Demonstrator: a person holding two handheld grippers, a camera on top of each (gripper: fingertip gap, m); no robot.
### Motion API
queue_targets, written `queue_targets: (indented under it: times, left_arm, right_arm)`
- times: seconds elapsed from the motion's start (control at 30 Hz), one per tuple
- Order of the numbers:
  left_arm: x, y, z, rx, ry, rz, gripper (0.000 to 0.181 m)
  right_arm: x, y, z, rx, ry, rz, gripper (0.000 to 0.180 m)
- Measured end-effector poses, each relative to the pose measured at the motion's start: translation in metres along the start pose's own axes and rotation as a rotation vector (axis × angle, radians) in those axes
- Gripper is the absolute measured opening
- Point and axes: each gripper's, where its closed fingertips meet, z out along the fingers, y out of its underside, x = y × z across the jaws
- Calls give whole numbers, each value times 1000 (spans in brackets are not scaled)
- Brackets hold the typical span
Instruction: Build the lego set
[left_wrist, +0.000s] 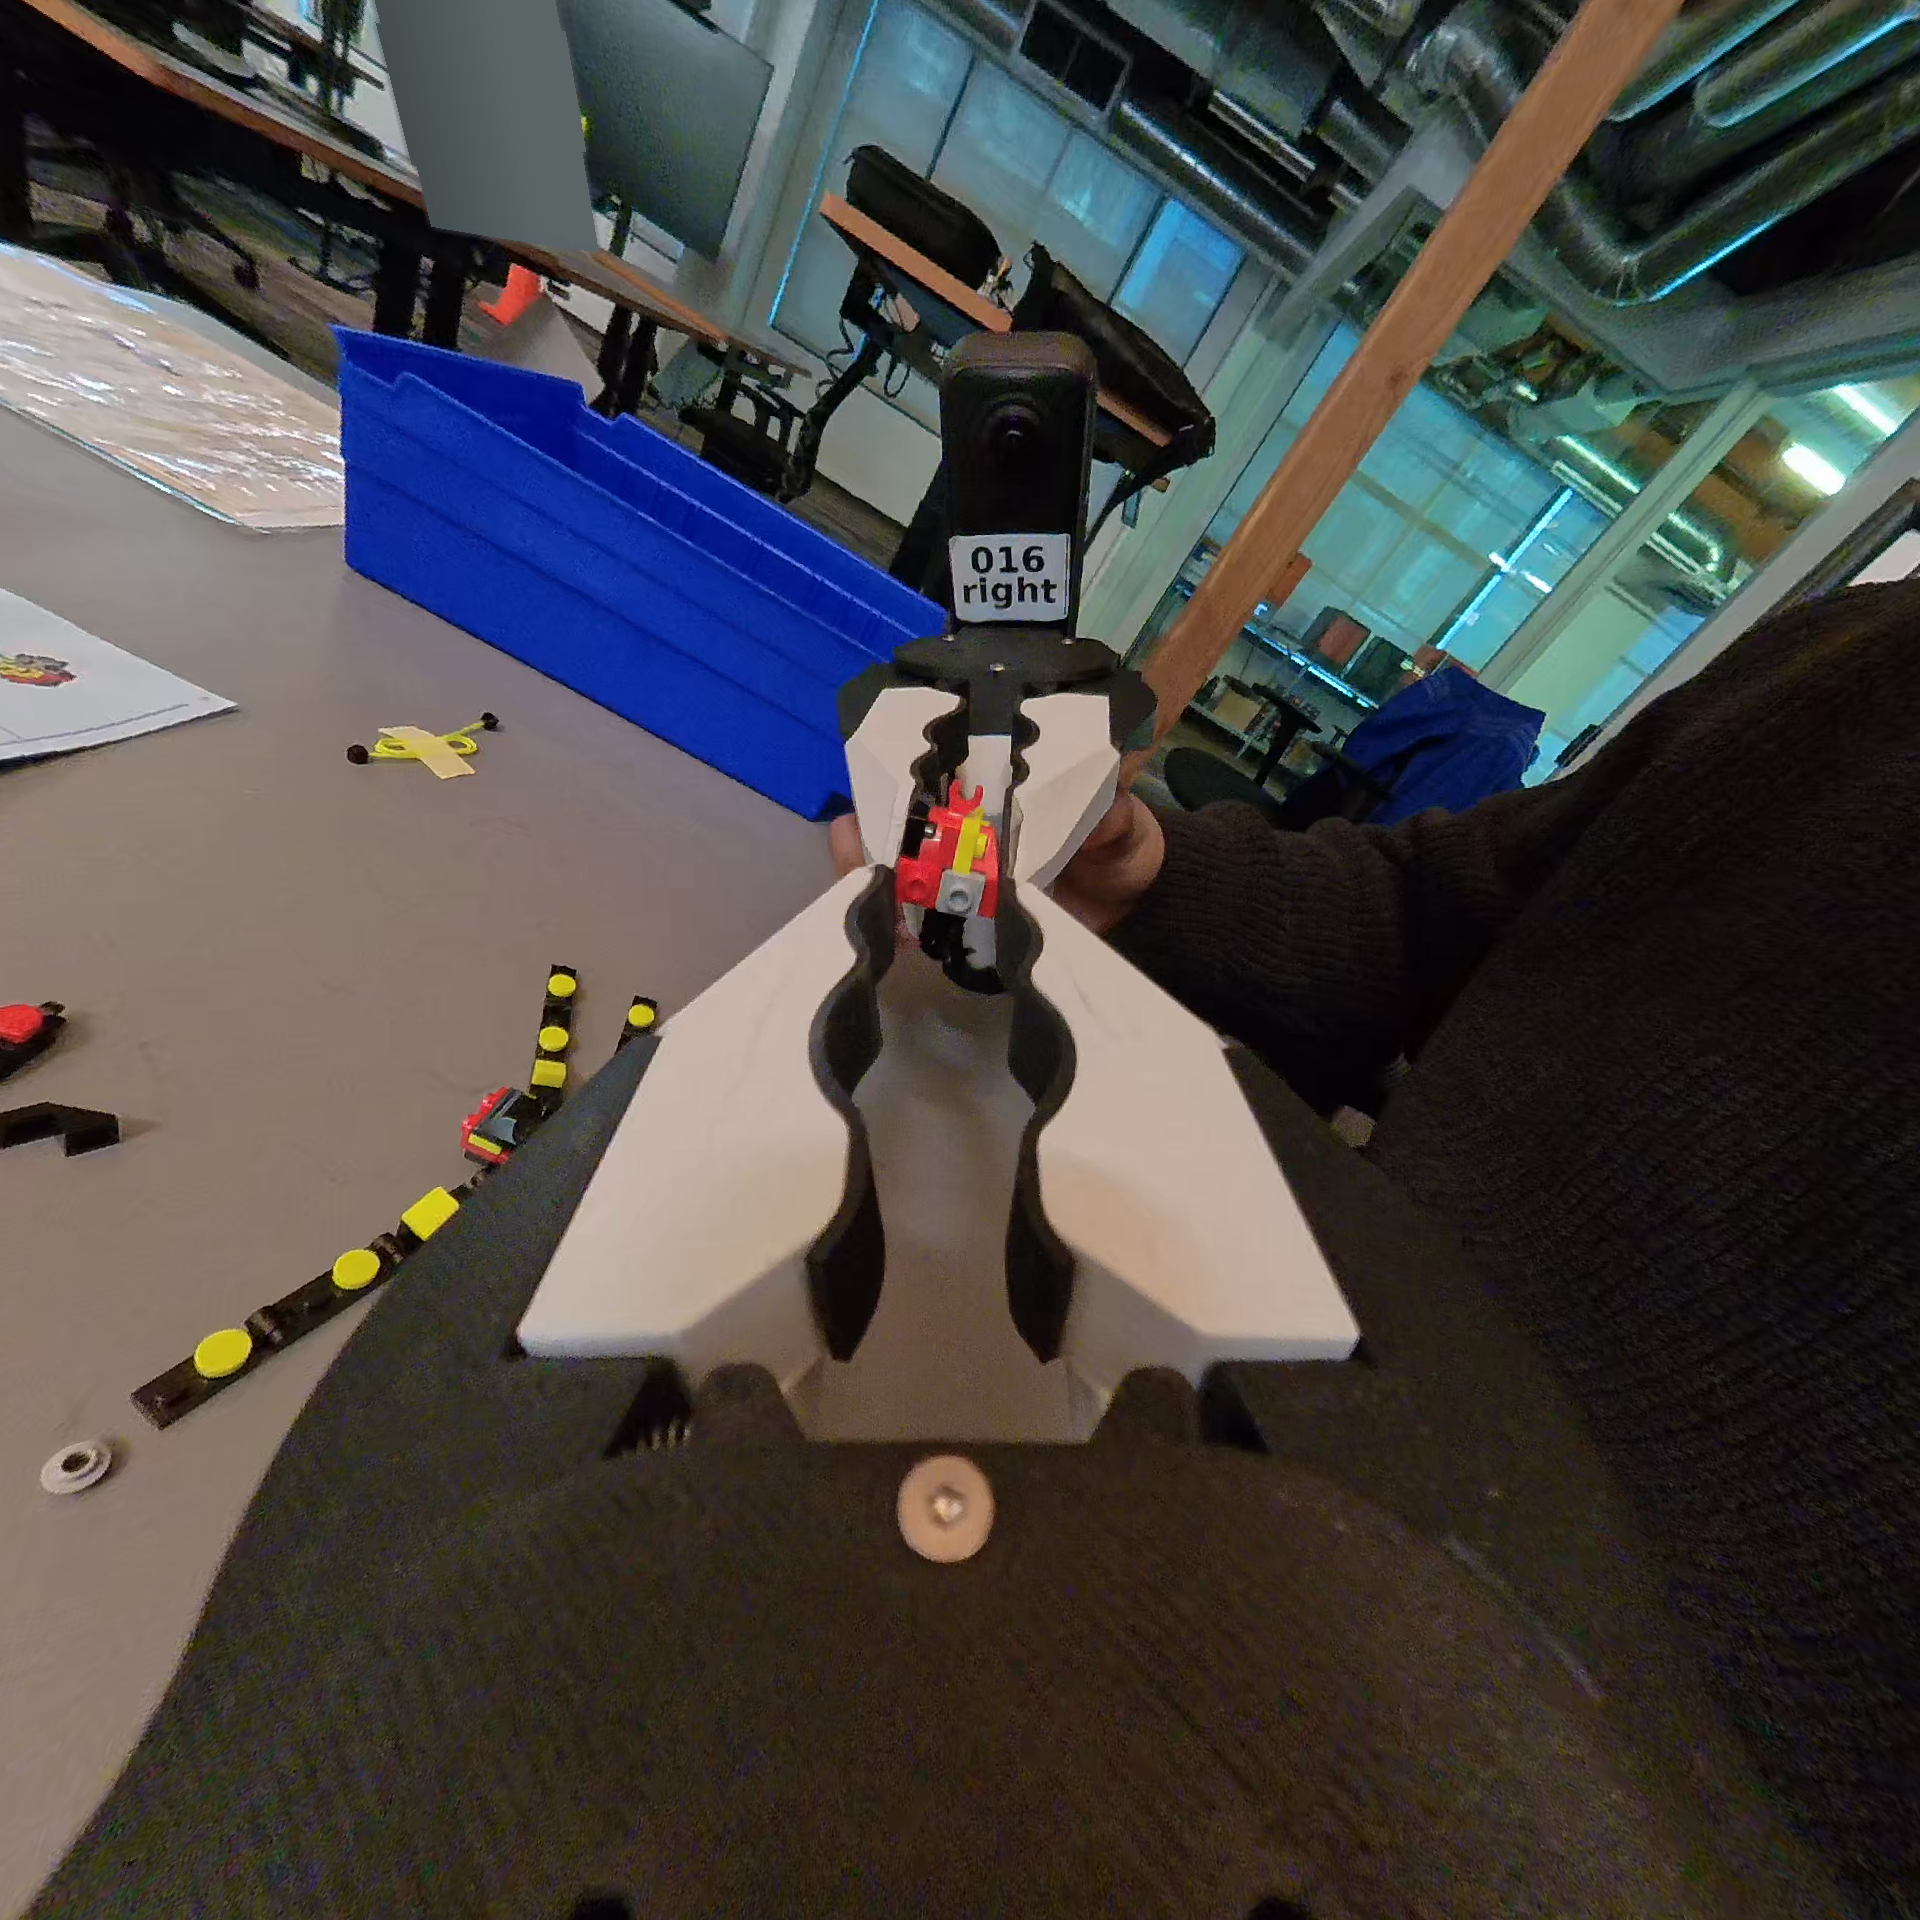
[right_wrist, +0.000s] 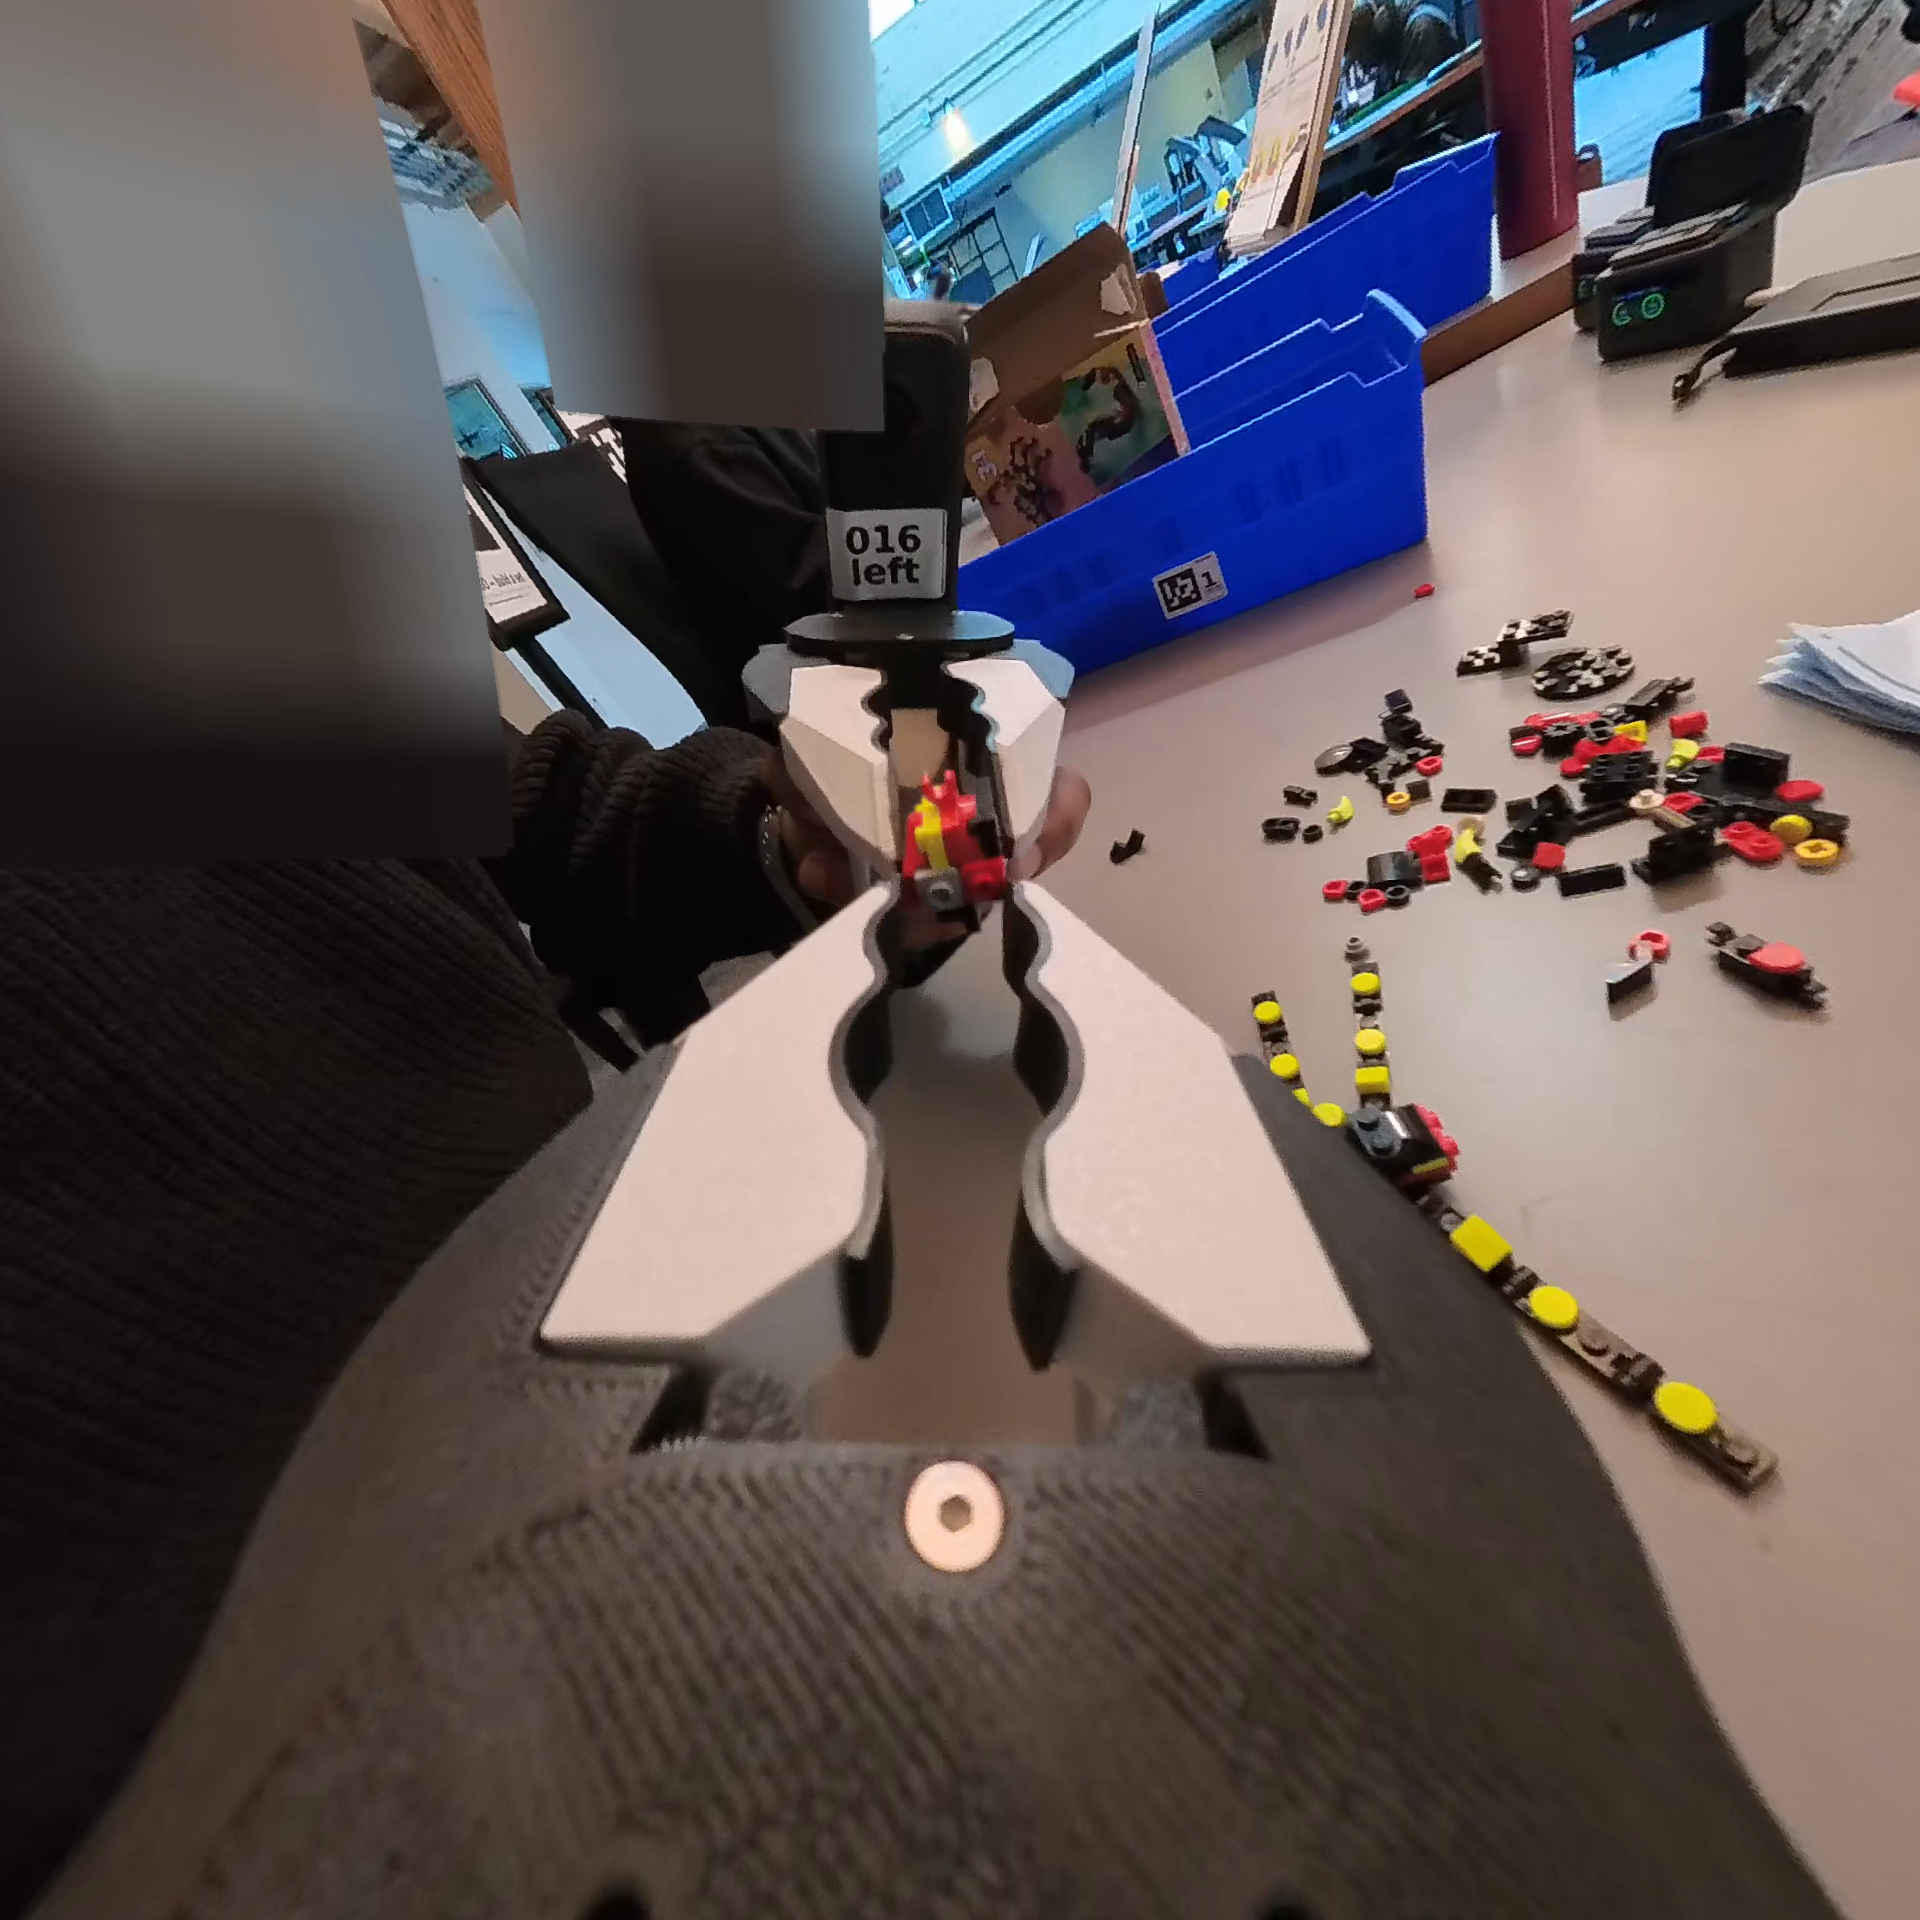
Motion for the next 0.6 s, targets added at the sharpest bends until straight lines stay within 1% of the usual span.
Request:
queue_targets:
  times: [0.07, 0.13, 0.17, 0.2, 0.23, 0.3, 0.37, 0.5, 0.6]
  left_arm:
    - [-4, 2, 2, -14, -36, 18, 17]
    - [-14, 3, 2, -34, -135, 79, 22]
    - [-18, 6, 2, -70, -175, 131, 30]
    - [-23, 10, 1, -110, -220, 182, 46]
    - [-31, 14, -1, -143, -279, 224, 52]
    - [-44, 21, -5, -215, -385, 299, 53]
    - [-59, 32, -8, -309, -495, 354, 54]
    - [-67, 54, -8, -439, -543, 386, 59]
    - [-68, 58, -7, -456, -551, 380, 59]
  right_arm:
    - [4, 1, -1, 0, 14, 4, 17]
    - [12, 0, -4, 13, 40, 17, 17]
    - [15, -2, -8, 33, 49, 26, 17]
    - [18, -5, -13, 57, 60, 36, 17]
    - [22, -7, -19, 72, 74, 46, 17]
    - [33, -8, -31, 83, 132, 55, 17]
    - [45, -4, -40, 53, 211, 51, 18]
    - [61, 6, -53, 3, 361, 51, 17]
    - [74, 13, -71, 5, 514, 104, 17]
